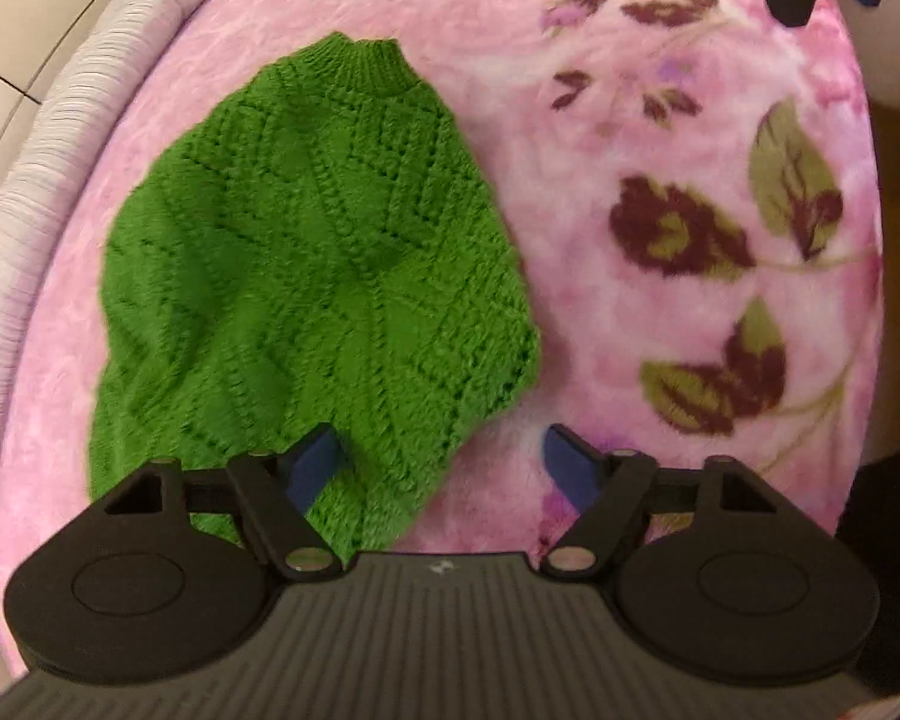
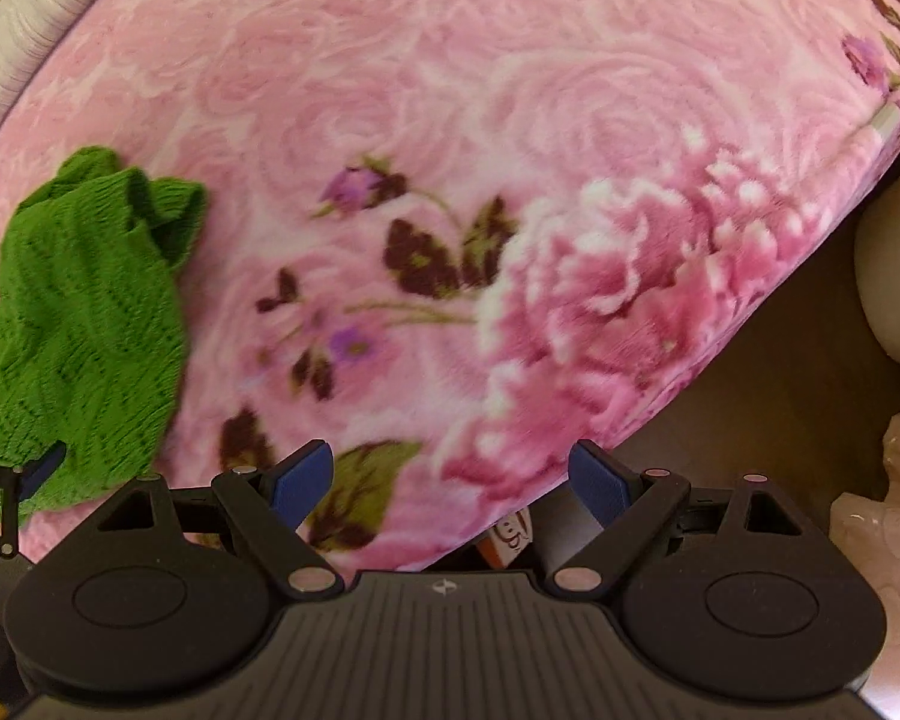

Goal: Fold clothes

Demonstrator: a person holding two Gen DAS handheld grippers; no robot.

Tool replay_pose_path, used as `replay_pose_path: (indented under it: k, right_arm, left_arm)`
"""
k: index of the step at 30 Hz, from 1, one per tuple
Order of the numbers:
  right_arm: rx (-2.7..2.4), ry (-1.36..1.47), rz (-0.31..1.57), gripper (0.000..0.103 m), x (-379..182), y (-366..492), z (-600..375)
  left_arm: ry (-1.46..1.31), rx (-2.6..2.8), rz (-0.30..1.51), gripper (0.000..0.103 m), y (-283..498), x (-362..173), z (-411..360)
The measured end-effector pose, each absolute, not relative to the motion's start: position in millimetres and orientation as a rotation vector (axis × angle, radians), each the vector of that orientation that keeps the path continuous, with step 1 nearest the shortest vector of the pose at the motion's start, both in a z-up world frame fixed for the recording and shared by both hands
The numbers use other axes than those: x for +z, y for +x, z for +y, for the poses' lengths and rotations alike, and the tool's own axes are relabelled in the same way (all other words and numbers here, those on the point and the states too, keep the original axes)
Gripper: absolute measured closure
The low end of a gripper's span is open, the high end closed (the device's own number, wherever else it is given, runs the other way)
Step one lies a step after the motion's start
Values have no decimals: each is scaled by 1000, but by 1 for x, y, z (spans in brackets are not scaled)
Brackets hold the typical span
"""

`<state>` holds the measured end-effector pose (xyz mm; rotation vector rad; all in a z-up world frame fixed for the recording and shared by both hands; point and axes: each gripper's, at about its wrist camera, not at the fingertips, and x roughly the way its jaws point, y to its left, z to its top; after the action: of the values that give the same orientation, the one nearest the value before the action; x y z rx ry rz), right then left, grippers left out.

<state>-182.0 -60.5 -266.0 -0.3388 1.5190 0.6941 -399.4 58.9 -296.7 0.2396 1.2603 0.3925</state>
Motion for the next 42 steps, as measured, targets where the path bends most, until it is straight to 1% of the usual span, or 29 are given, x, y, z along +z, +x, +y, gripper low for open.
replay_pose_path:
  k: [1,2,3,5,8,12,14,16,18,21,22,24,26,28,30,32,35,38,39,40,42]
  right_arm:
    - [691,-340,1523,15,-268,-181,-59]
    - [690,-342,1526,15,-270,-182,-58]
    - [688,-344,1527,15,-271,-183,-56]
    - [685,-349,1530,15,-272,-188,-50]
    - [685,-341,1526,15,-272,-197,-39]
    - [667,-313,1513,15,-269,-216,-20]
    - [659,-301,1509,15,-268,-234,-8]
    - [657,-295,1506,15,-268,-252,3]
    - [661,-286,1505,15,-269,-272,16]
    - [678,-282,1516,15,-273,-309,40]
    - [688,-283,1520,15,-274,-320,48]
    - [713,-287,1527,15,-276,-344,64]
    - [738,-300,1530,15,-276,-365,79]
    - [762,-316,1534,15,-277,-384,93]
    - [786,-328,1538,15,-278,-398,107]
    - [814,-332,1542,15,-280,-410,122]
    - [942,-385,1502,16,-278,-439,155]
    - [1077,-409,1483,21,-280,-470,186]
    - [1112,-374,1500,24,-283,-477,194]
    - [1137,-316,1534,29,-286,-484,201]
    - [1142,-146,1641,33,-297,-495,211]
  left_arm:
    - [208,409,1247,62,-402,-294,66]
    - [180,424,1236,82,-404,-291,74]
    - [156,430,1228,89,-407,-286,83]
    - [62,431,1180,92,-417,-267,105]
    - [-134,495,1039,93,-444,-218,153]
    - [-475,711,713,93,-534,-138,254]
    - [-551,860,604,93,-590,-112,304]
    - [-618,1000,550,93,-643,-102,347]
    - [-708,1154,521,92,-704,-108,382]
    - [-892,1360,525,91,-785,-137,419]
    - [-932,1407,554,91,-805,-148,423]
    - [-1012,1501,612,93,-846,-172,431]
    - [-1097,1521,652,92,-881,-191,428]
    - [-1192,1461,661,88,-894,-206,413]
    - [-1261,1383,650,72,-895,-216,405]
    - [-1320,1303,641,70,-894,-226,397]
    - [-1306,1189,689,63,-880,-232,399]
    - [-1289,1129,705,62,-871,-233,404]
    - [-1283,1109,710,58,-867,-233,405]
    - [-1278,1094,712,56,-865,-233,406]
    - [-1280,1090,702,55,-868,-232,403]
